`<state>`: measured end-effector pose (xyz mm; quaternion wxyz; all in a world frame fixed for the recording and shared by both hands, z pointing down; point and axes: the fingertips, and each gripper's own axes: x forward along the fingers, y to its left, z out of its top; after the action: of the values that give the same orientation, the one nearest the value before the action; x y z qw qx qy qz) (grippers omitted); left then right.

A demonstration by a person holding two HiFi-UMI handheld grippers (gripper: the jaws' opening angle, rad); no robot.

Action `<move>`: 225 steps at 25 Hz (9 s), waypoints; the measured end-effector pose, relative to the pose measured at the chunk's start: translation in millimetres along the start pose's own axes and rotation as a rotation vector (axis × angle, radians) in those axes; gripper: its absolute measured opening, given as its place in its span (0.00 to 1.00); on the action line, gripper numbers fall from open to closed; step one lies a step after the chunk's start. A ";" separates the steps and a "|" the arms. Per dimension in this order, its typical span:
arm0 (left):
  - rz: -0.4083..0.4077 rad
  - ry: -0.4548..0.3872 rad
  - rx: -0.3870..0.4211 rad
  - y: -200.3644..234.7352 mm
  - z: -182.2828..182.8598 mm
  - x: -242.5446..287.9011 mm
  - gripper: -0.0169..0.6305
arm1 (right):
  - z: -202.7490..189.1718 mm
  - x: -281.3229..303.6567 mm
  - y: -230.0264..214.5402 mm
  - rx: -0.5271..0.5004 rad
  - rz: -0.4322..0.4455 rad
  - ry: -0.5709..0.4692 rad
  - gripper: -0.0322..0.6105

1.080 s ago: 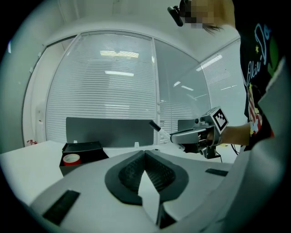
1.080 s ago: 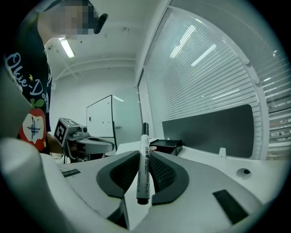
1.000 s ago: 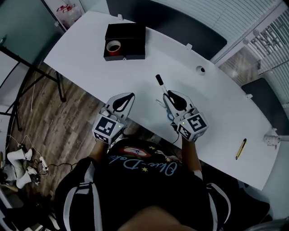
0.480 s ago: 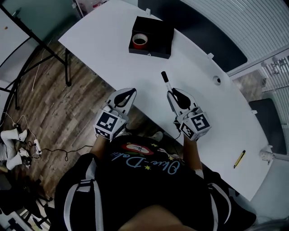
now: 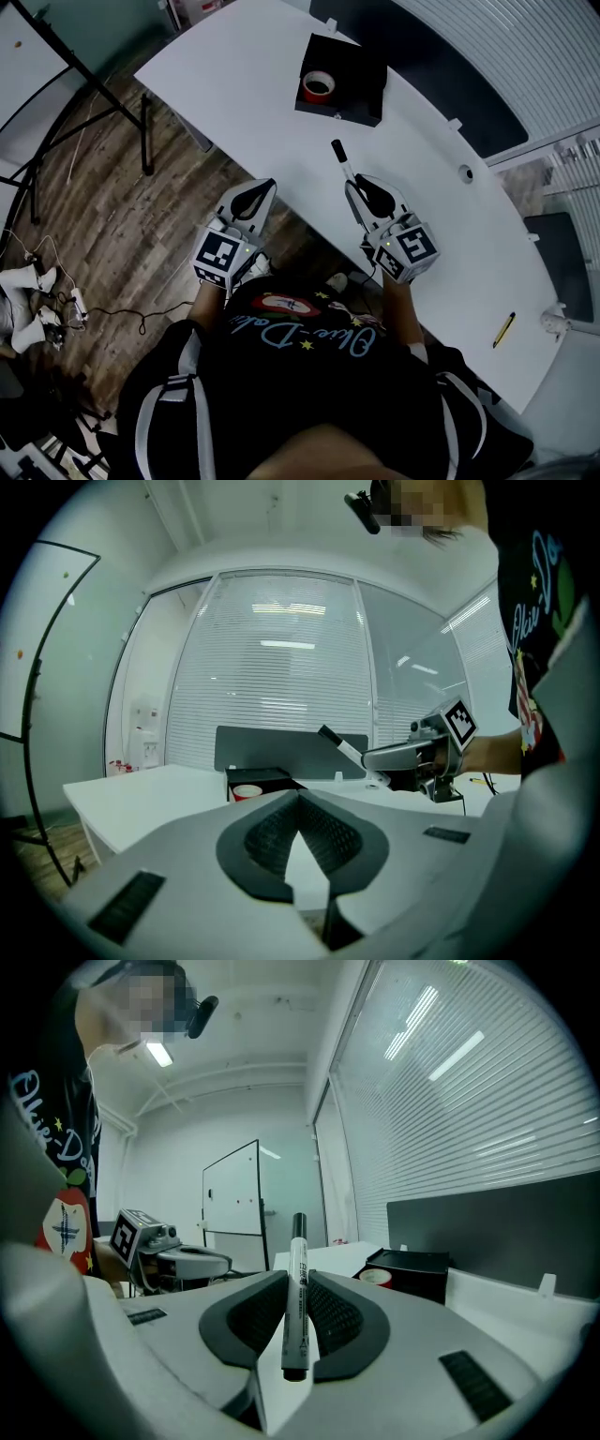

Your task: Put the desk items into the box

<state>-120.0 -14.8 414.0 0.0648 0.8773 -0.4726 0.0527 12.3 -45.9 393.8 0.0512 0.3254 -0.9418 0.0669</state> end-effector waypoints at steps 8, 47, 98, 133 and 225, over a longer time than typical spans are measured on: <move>-0.007 -0.003 0.010 45.5 -3.5 -27.9 0.02 | 3.6 38.1 23.2 -0.017 -0.028 -0.010 0.16; -0.016 0.017 0.009 100.2 14.1 77.1 0.02 | 14.9 90.3 -104.1 -0.290 -0.081 0.146 0.16; -0.032 0.132 -0.030 155.5 3.9 154.9 0.02 | -99.6 201.4 -154.6 -0.565 0.325 0.565 0.16; 0.022 0.145 -0.022 158.4 1.2 134.4 0.02 | -108.6 216.5 -163.3 -0.514 0.524 0.648 0.16; -0.719 0.103 0.150 15.5 22.5 229.4 0.02 | -45.1 -53.7 -151.4 -0.018 -0.704 0.204 0.05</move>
<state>-6.7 -215.6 428.0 0.0386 0.9858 -0.1251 0.1052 150.6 -124.2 444.8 0.1675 0.6207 -0.7628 0.0692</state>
